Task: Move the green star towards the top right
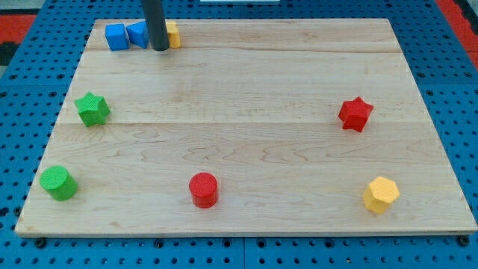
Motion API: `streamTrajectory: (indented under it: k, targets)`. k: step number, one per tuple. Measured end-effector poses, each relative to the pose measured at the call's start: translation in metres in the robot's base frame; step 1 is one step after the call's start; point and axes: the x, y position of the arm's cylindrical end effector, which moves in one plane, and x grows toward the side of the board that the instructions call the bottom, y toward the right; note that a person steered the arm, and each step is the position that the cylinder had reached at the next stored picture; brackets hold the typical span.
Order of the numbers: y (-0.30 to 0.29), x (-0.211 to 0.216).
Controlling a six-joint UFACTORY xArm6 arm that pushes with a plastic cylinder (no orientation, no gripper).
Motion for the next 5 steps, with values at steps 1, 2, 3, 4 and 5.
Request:
streamTrajectory:
  k: [1,2,3,4,5]
  targets:
    - [0.021,0.016]
    - [0.029,0.047]
    - [-0.003,0.067]
    - [-0.061,0.071]
    - [-0.136,0.071]
